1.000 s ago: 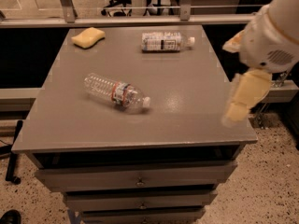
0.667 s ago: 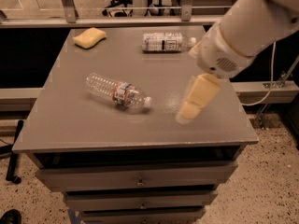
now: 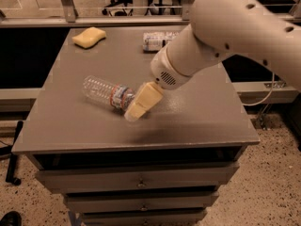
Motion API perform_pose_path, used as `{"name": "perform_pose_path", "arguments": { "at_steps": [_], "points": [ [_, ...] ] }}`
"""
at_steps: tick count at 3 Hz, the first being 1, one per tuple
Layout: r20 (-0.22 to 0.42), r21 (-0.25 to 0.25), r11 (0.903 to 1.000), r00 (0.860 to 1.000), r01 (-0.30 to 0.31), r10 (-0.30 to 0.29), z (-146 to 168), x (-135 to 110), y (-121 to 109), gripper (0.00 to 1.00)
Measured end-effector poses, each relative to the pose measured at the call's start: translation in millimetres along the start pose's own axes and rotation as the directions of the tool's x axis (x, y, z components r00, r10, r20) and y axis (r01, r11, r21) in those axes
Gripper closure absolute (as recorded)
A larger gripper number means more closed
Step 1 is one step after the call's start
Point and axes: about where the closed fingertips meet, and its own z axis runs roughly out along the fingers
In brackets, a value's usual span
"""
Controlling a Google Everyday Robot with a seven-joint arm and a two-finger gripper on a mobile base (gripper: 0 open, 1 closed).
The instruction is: Pick water bottle
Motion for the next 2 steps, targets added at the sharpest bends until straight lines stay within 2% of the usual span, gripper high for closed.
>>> {"name": "perform_pose_path", "arguments": {
  "at_steps": [1, 2],
  "points": [
    [0.058, 0.013, 0.9994, 0.998, -0.031, 0.031, 31.6, -11.8, -2.9, 0.00],
    [0.100, 0.024, 0.9984, 0.994, -0.052, 0.049, 49.9, -21.7, -4.2, 0.17]
  ]
}}
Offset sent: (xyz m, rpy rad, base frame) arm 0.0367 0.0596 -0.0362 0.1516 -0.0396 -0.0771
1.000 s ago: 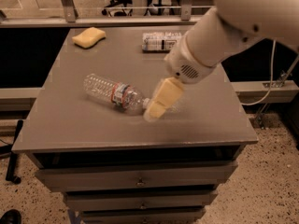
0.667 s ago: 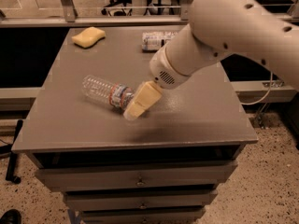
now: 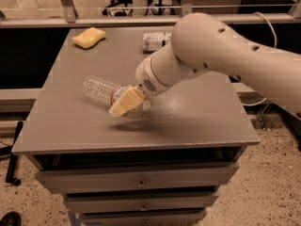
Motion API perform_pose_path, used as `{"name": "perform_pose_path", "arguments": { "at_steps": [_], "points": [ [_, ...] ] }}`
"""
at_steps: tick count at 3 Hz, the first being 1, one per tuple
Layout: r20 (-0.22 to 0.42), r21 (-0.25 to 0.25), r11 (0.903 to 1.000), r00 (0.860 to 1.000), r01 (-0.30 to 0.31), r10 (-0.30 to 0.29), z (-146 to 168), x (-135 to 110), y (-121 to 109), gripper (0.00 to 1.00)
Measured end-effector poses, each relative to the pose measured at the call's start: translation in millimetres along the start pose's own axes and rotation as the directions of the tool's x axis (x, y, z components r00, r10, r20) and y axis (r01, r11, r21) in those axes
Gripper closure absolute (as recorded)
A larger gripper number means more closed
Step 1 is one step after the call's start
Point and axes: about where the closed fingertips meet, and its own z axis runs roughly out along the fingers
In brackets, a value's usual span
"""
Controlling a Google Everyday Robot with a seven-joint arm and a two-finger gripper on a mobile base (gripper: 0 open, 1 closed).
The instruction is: Pick water bottle
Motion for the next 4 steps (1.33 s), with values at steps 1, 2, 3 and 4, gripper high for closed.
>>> {"name": "perform_pose_path", "arguments": {
  "at_steps": [1, 2, 3, 4],
  "points": [
    [0.035, 0.015, 0.9998, 0.999, -0.012, 0.011, -1.1, -9.4, -0.1, 0.40],
    [0.062, 0.031, 0.9995, 0.998, -0.008, 0.006, -10.5, -17.0, 0.3, 0.63],
    [0.056, 0.028, 0.9994, 0.998, 0.019, -0.020, -16.4, -13.2, 7.5, 0.87],
    [0.051, 0.035, 0.9988, 0.998, 0.035, -0.037, -25.7, -8.1, 5.4, 1.00]
  ]
}}
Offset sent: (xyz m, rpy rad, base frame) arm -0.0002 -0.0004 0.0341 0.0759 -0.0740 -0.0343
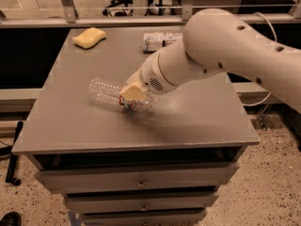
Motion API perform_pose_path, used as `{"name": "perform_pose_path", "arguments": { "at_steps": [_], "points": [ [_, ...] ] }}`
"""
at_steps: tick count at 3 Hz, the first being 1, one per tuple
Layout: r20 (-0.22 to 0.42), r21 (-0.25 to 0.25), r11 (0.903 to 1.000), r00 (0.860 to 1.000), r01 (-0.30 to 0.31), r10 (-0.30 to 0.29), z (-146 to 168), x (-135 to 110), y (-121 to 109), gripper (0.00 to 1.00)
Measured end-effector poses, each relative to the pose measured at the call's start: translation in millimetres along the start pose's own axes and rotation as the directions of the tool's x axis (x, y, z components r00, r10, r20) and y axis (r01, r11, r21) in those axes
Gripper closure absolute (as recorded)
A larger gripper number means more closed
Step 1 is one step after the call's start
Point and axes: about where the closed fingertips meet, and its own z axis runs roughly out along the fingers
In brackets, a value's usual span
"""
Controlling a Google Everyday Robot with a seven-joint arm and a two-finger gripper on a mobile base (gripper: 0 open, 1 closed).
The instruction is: Pick water bottle
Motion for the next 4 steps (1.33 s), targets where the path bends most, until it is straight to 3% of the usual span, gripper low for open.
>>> {"name": "perform_pose_path", "arguments": {
  "at_steps": [2, 4],
  "points": [
    [0.024, 0.015, 0.9999, 1.000, -0.008, 0.007, -15.4, -0.4, -18.9, 1.00],
    [0.124, 0.004, 0.9976, 0.990, -0.068, 0.067, -47.2, -8.1, -54.0, 1.00]
  ]
}}
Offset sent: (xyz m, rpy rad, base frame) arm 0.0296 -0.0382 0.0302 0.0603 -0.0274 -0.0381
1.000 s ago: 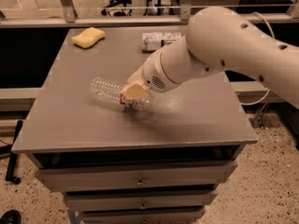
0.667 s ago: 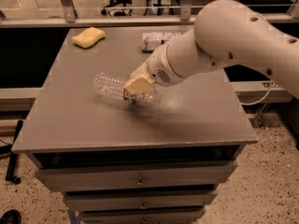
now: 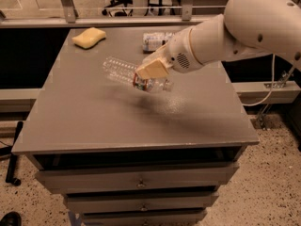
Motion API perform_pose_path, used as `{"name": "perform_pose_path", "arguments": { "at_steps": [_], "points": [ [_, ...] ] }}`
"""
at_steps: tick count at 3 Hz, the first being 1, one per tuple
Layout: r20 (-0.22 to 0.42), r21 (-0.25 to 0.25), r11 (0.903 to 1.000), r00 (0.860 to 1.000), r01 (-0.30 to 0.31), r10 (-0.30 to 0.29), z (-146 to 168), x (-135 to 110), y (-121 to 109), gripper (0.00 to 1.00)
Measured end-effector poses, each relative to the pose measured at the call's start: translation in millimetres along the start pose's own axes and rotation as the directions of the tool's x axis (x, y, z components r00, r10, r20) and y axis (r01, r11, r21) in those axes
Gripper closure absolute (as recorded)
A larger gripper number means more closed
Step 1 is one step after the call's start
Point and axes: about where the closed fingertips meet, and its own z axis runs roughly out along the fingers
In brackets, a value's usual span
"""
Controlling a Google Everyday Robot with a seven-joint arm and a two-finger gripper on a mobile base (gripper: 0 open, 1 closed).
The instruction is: Pick water bottle
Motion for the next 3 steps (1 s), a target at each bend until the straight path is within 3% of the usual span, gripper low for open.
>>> {"name": "perform_pose_path", "arguments": {
  "at_steps": [2, 3],
  "points": [
    [0.081, -0.057, 0.9961, 0.994, -0.067, 0.072, -19.0, -13.2, -14.9, 1.00],
    [0.081, -0.057, 0.9961, 0.994, -0.067, 0.072, -19.0, -13.2, -14.9, 1.00]
  ]
}}
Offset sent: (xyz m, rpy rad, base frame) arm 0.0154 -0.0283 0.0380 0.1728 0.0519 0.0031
